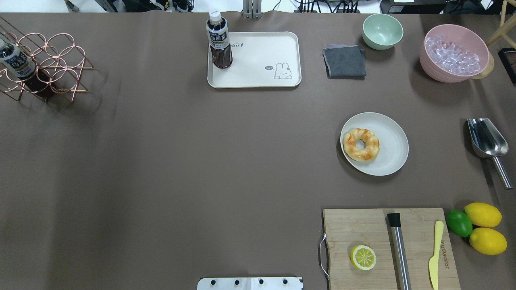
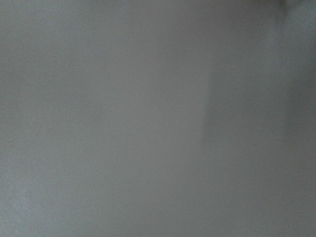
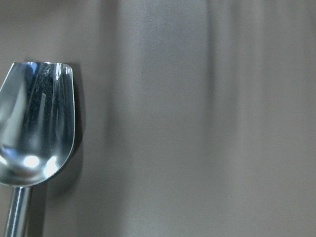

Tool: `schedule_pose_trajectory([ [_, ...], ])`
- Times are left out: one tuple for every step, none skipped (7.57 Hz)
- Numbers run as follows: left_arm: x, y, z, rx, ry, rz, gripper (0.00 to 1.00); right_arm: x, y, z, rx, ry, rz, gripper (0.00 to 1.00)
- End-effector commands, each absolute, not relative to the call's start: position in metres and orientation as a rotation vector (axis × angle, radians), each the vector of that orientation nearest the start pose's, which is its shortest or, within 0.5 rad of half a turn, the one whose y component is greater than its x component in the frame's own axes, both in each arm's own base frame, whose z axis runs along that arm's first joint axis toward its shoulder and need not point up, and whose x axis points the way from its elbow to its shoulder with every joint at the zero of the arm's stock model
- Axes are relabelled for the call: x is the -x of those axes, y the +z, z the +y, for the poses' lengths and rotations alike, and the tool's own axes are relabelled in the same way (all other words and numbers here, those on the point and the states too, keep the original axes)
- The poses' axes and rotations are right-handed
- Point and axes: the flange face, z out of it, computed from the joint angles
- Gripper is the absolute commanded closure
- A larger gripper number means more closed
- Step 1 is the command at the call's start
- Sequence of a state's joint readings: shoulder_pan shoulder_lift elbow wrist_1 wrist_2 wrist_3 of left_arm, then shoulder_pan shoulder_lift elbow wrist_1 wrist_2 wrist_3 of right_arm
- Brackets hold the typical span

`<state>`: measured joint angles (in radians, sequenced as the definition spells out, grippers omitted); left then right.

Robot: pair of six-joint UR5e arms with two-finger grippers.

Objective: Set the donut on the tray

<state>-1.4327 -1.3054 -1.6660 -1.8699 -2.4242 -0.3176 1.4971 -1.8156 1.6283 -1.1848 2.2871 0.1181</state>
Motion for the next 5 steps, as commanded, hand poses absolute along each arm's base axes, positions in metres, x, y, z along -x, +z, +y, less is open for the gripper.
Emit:
schedule_pose_trajectory([
  [0.005, 0.691, -0.387, 0.075, -0.113, 0.857, 0.02, -0.039, 0.702, -0.399, -0.122, -0.029, -0.729, 0.00],
  [0.005, 0.693, -0.386, 0.077, -0.115, 0.857, 0.02, -0.039, 0.702, -0.398, -0.118, -0.028, -0.732, 0.00],
  [0.005, 0.693, -0.386, 0.077, -0.115, 0.857, 0.02, -0.038, 0.701, -0.398, -0.121, -0.030, -0.735, 0.00],
  [0.005, 0.692, -0.386, 0.078, -0.116, 0.857, 0.02, -0.038, 0.694, -0.400, -0.134, -0.031, -0.735, 0.00],
  [0.005, 0.692, -0.386, 0.079, -0.115, 0.858, 0.02, -0.037, 0.688, -0.408, -0.144, -0.029, -0.733, 0.00],
])
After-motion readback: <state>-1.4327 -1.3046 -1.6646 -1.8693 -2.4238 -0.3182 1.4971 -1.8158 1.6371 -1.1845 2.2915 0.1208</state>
